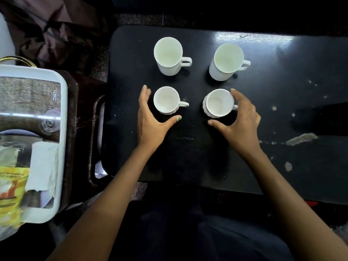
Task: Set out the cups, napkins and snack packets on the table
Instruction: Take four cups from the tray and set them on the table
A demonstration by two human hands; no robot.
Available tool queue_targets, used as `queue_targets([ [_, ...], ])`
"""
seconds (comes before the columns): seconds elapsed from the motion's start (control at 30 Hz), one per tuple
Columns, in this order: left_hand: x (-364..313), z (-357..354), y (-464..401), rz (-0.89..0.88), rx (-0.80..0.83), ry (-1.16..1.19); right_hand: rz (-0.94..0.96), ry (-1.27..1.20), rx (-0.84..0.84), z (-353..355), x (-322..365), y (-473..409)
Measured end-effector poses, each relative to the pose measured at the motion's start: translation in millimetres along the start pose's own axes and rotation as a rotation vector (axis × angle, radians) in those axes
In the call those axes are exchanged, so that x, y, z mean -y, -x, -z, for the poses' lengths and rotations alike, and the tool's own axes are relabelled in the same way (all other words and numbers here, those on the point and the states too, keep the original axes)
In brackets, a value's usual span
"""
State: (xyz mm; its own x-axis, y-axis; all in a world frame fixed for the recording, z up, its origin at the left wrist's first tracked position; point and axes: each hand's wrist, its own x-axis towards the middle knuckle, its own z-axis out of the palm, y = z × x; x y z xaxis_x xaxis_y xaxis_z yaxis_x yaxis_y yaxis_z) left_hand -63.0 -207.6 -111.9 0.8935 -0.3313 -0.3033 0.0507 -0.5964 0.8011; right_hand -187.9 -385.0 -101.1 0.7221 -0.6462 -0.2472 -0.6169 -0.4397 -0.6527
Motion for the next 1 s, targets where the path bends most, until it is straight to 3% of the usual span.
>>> queue_targets([
  [0.33,1.6,6.2,-22.8,-0.09,0.074,-0.034,-0.012,-0.149,0.02,1.8,6.5,-13.7],
  [0.87,-3.8,5.9,-24.1,-0.072,0.084,-0.068,-0.046,-0.067,0.078,4.5,10.1,-17.6],
  [1.0,-4.1,15.8,-23.1,-0.08,0.172,-0.223,-0.101,-0.135,0.061,14.3,13.8,-12.1],
])
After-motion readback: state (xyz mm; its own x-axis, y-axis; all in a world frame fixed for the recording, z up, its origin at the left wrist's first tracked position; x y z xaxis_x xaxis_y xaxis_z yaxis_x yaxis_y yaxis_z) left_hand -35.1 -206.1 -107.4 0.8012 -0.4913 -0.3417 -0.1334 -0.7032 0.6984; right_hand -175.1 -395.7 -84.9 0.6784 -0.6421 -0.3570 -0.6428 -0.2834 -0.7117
